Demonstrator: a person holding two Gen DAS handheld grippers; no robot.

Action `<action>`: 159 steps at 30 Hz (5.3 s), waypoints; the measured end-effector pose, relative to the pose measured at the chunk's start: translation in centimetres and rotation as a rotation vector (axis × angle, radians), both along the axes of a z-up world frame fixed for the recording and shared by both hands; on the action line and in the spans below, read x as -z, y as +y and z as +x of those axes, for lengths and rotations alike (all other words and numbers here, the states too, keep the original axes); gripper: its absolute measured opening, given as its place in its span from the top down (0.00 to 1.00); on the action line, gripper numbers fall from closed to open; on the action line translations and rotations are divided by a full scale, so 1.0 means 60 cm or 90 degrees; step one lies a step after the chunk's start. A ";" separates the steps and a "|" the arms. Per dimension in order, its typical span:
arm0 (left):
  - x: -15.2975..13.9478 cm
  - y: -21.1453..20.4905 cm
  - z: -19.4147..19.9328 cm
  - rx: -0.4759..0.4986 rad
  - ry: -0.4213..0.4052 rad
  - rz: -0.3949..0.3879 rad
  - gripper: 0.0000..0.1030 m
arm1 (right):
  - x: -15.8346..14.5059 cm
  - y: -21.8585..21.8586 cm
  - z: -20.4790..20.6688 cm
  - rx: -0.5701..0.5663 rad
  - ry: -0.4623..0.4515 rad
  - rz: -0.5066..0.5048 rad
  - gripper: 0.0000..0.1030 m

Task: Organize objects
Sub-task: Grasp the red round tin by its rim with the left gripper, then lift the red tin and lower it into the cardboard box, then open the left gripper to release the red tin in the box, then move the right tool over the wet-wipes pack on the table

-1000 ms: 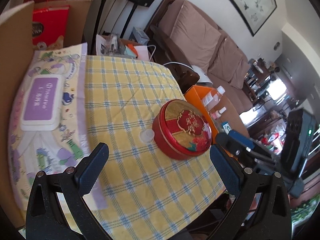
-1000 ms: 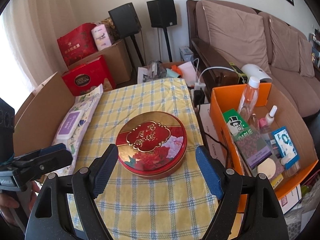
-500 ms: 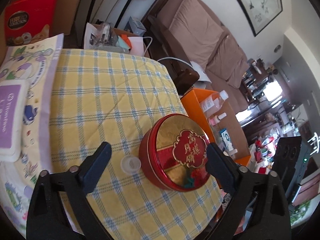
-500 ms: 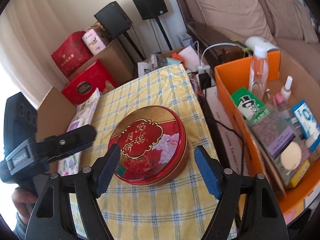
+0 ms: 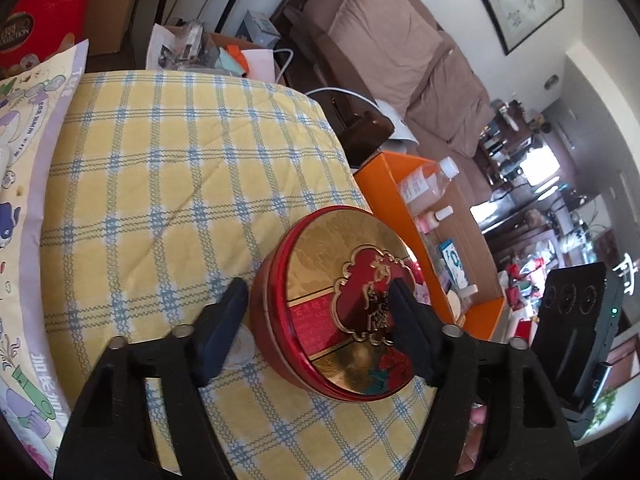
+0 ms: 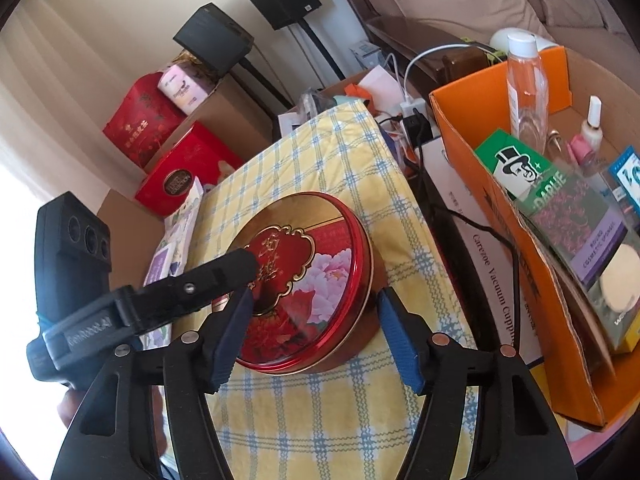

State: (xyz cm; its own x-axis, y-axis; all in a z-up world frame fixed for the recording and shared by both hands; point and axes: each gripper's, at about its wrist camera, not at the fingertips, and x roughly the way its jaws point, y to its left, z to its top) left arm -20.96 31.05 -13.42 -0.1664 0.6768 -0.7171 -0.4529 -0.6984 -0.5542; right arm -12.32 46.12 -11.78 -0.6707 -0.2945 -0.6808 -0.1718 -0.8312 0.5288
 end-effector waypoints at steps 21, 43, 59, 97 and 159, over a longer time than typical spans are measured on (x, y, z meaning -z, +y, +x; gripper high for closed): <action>-0.106 -0.049 0.036 -0.078 0.079 0.031 0.39 | -0.080 -0.049 0.017 0.017 0.070 0.078 0.40; -0.253 -0.292 0.081 -0.223 0.168 0.117 0.39 | -0.244 -0.240 0.016 -0.110 0.187 0.133 0.40; -0.279 -0.510 0.102 -0.348 0.200 0.109 0.39 | -0.287 -0.443 -0.005 -0.247 0.232 0.138 0.40; -0.173 -0.717 0.026 -0.397 0.071 -0.002 0.38 | -0.169 -0.694 -0.116 -0.391 0.077 0.139 0.40; -0.246 -0.538 0.073 -0.258 0.100 -0.003 0.06 | -0.238 -0.498 -0.082 -0.363 0.028 0.196 0.30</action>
